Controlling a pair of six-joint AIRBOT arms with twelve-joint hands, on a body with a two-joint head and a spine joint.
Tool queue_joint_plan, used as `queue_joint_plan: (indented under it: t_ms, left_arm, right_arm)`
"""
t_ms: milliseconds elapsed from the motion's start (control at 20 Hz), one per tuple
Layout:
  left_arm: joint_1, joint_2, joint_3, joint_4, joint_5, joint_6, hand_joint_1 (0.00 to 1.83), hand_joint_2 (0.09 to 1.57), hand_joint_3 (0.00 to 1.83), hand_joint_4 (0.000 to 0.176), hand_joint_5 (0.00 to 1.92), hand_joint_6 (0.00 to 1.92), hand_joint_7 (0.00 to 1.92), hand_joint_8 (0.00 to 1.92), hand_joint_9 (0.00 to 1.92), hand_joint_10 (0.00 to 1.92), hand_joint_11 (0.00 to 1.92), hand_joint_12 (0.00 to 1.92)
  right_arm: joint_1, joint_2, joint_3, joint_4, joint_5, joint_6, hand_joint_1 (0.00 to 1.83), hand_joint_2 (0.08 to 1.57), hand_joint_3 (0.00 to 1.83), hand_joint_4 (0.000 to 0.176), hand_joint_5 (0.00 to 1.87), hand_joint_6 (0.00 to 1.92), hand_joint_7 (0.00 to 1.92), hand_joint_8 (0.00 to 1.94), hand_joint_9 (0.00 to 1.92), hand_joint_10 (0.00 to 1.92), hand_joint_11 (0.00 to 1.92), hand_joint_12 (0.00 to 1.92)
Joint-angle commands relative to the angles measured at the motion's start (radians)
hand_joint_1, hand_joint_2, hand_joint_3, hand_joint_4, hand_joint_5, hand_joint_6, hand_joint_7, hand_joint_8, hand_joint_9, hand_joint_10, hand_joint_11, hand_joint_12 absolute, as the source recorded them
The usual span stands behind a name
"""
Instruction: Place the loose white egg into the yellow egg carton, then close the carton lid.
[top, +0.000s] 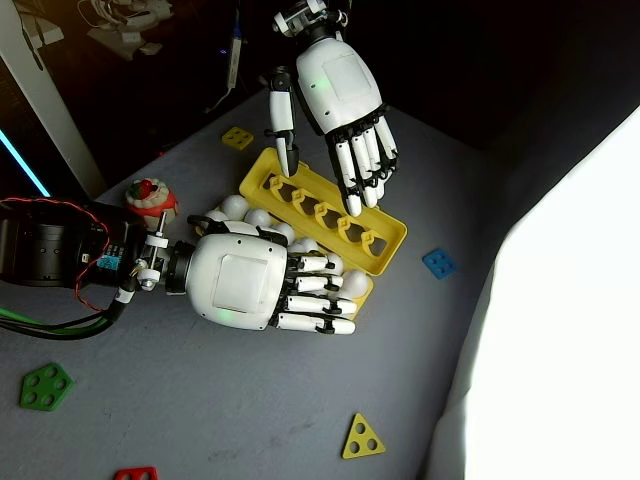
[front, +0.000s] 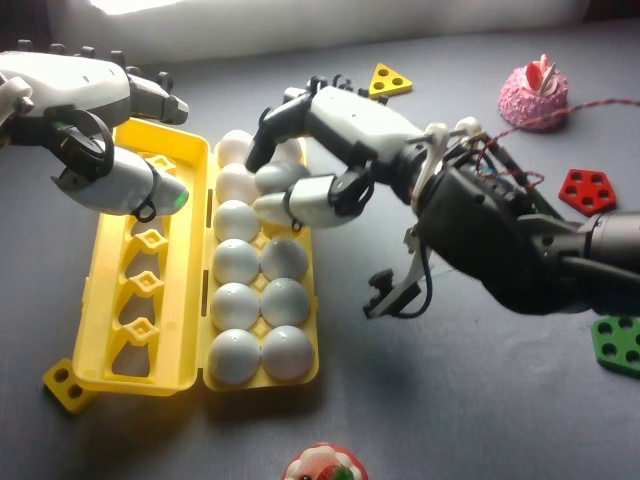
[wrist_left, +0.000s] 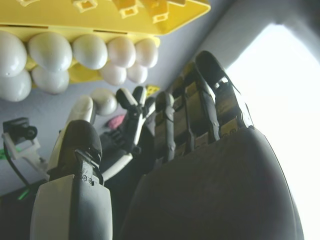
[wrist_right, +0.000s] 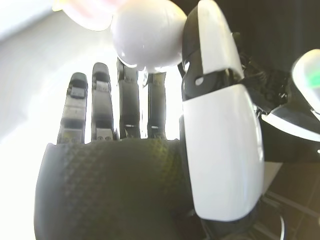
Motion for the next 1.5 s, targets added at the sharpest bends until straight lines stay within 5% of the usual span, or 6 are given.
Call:
queue_joint_plan:
  t_ms: [0, 350, 450, 750, 1350, 1450]
  left_arm:
    - [-0.011, 0.005, 0.004, 0.034, 0.031, 0.003, 0.54, 1.24, 0.0, 0.061, 0.26, 0.0, 0.25, 0.0, 0.3, 0.0, 0.0, 0.96]
    - [-0.011, 0.005, 0.007, 0.034, 0.031, 0.003, 0.52, 1.24, 0.0, 0.056, 0.24, 0.01, 0.26, 0.01, 0.29, 0.0, 0.0, 0.94]
    - [-0.012, 0.005, 0.008, 0.034, 0.031, 0.003, 0.53, 1.25, 0.0, 0.056, 0.23, 0.0, 0.25, 0.0, 0.28, 0.0, 0.0, 0.92]
    - [-0.012, 0.005, 0.009, 0.034, 0.031, 0.003, 0.52, 1.25, 0.0, 0.06, 0.23, 0.0, 0.25, 0.0, 0.29, 0.0, 0.0, 0.92]
    - [-0.051, 0.003, 0.027, -0.011, -0.013, 0.003, 0.52, 1.24, 0.0, 0.055, 0.23, 0.0, 0.26, 0.0, 0.3, 0.01, 0.0, 0.95]
    - [-0.079, 0.002, 0.035, -0.023, -0.067, -0.018, 0.5, 1.25, 0.0, 0.054, 0.22, 0.0, 0.22, 0.0, 0.29, 0.0, 0.0, 0.95]
  right_arm:
    - [0.003, 0.0, -0.002, -0.043, 0.088, 0.011, 1.18, 1.06, 0.0, 0.0, 1.09, 0.82, 0.64, 0.0, 0.19, 0.01, 0.0, 0.0]
    - [-0.006, -0.012, 0.01, -0.068, 0.093, 0.064, 1.15, 1.12, 0.02, 0.0, 0.93, 1.07, 0.54, 0.02, 0.17, 0.0, 0.0, 0.0]
    - [-0.011, -0.013, 0.01, -0.068, 0.093, 0.064, 1.08, 1.05, 0.0, 0.0, 0.52, 0.85, 0.44, 0.0, 0.17, 0.0, 0.0, 0.0]
    - [-0.022, -0.024, 0.022, -0.068, 0.093, 0.064, 1.01, 1.0, 0.0, 0.0, 0.6, 0.26, 0.36, 0.0, 0.13, 0.0, 0.0, 0.0]
    - [0.053, 0.121, -0.06, -0.116, 0.074, 0.054, 0.67, 0.98, 0.0, 0.0, 0.16, 0.01, 0.12, 0.0, 0.06, 0.0, 0.02, 0.02]
    - [0.054, 0.181, -0.102, -0.128, 0.042, -0.003, 0.57, 0.98, 0.0, 0.0, 0.16, 0.0, 0.14, 0.0, 0.09, 0.01, 0.0, 0.28]
